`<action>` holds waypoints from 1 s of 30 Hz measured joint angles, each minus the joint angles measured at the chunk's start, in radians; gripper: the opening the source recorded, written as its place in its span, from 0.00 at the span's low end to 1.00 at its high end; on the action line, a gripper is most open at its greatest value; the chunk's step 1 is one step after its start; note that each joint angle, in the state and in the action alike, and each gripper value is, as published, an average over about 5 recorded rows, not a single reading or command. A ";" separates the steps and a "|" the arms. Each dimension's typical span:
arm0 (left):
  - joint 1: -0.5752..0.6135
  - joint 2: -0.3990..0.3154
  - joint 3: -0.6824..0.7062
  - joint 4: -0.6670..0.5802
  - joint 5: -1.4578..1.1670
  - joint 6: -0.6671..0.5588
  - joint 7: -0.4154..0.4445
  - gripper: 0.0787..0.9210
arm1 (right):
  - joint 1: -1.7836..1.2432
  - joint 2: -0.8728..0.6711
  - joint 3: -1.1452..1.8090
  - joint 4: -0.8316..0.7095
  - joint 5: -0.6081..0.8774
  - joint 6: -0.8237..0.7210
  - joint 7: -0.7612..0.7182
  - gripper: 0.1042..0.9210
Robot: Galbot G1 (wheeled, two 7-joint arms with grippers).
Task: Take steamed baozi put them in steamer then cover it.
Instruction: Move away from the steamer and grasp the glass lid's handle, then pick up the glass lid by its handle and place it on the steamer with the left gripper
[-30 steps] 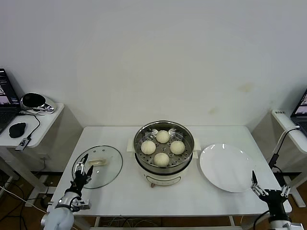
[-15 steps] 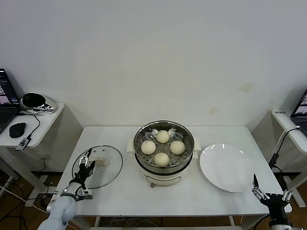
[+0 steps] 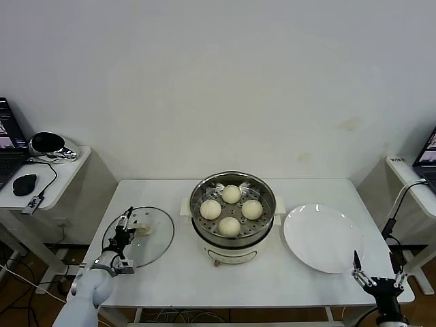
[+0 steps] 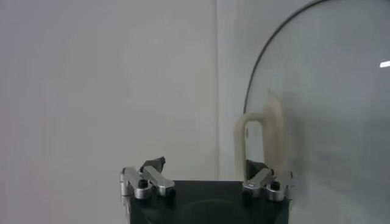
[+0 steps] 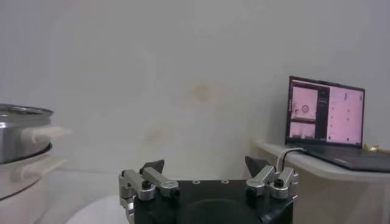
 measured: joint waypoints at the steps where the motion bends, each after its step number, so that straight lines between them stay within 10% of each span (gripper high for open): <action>1: -0.002 -0.001 0.001 0.004 -0.001 0.000 0.001 0.65 | 0.000 0.000 -0.001 -0.001 -0.001 0.000 0.000 0.88; 18: 0.037 0.016 -0.020 -0.032 -0.039 0.007 -0.037 0.09 | 0.003 -0.001 -0.022 -0.005 -0.012 0.014 -0.008 0.88; 30: 0.167 0.094 -0.076 -0.329 -0.115 0.093 0.010 0.08 | 0.002 -0.008 -0.046 0.009 -0.029 0.017 -0.013 0.88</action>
